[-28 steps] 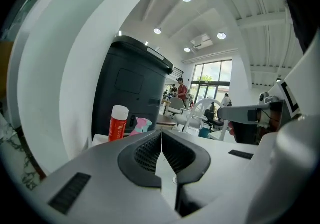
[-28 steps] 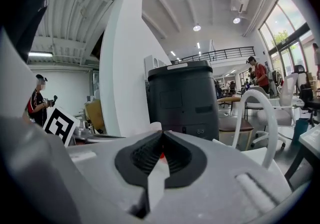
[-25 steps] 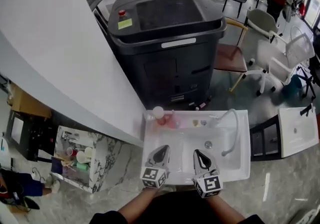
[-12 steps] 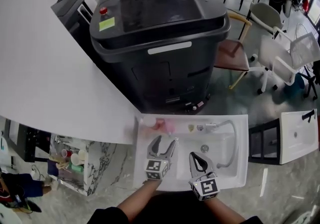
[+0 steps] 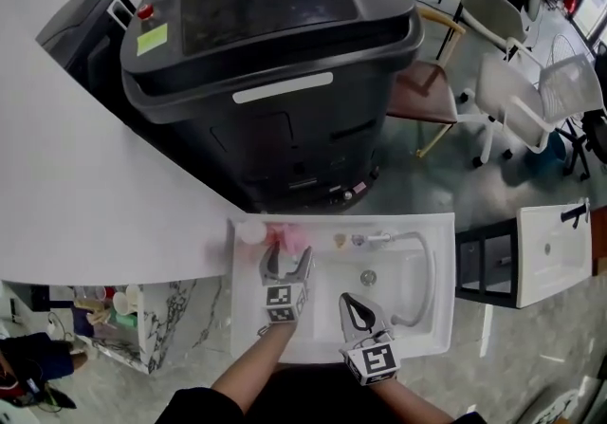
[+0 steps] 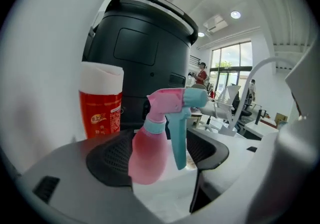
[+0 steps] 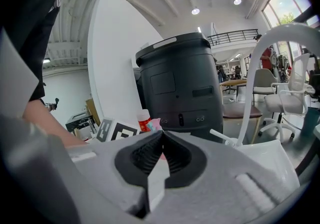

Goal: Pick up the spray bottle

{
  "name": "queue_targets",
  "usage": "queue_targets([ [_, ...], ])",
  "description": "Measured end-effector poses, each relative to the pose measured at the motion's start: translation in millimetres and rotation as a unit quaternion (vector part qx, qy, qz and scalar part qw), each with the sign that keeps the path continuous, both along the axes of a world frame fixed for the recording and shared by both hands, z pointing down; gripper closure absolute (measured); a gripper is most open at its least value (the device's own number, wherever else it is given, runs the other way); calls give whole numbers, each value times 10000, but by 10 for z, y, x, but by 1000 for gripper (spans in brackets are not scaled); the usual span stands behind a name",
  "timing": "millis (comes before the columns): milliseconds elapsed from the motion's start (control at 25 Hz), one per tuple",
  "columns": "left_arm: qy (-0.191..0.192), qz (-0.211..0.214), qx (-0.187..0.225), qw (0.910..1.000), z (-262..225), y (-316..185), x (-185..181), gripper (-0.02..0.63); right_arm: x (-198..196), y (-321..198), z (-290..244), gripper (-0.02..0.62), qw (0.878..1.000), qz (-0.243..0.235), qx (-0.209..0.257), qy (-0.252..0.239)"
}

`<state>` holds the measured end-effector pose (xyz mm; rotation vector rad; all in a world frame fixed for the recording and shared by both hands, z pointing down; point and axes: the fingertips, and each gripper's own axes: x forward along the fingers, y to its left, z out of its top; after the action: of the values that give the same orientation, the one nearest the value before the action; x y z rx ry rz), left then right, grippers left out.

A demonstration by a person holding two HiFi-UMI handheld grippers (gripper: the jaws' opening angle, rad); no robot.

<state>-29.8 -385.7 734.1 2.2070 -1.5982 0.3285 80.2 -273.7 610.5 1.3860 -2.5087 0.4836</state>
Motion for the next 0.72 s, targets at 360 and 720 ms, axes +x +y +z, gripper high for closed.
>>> queue_targets([
  [360, -339, -167, 11, 9993, 154, -202, 17, 268, 19, -62, 107, 597, 9995, -260, -105, 140],
  [720, -348, -268, 67, 9990, 218, -278, -5, 318, 91, -166, 147, 597, 9998, -169, -106, 89],
])
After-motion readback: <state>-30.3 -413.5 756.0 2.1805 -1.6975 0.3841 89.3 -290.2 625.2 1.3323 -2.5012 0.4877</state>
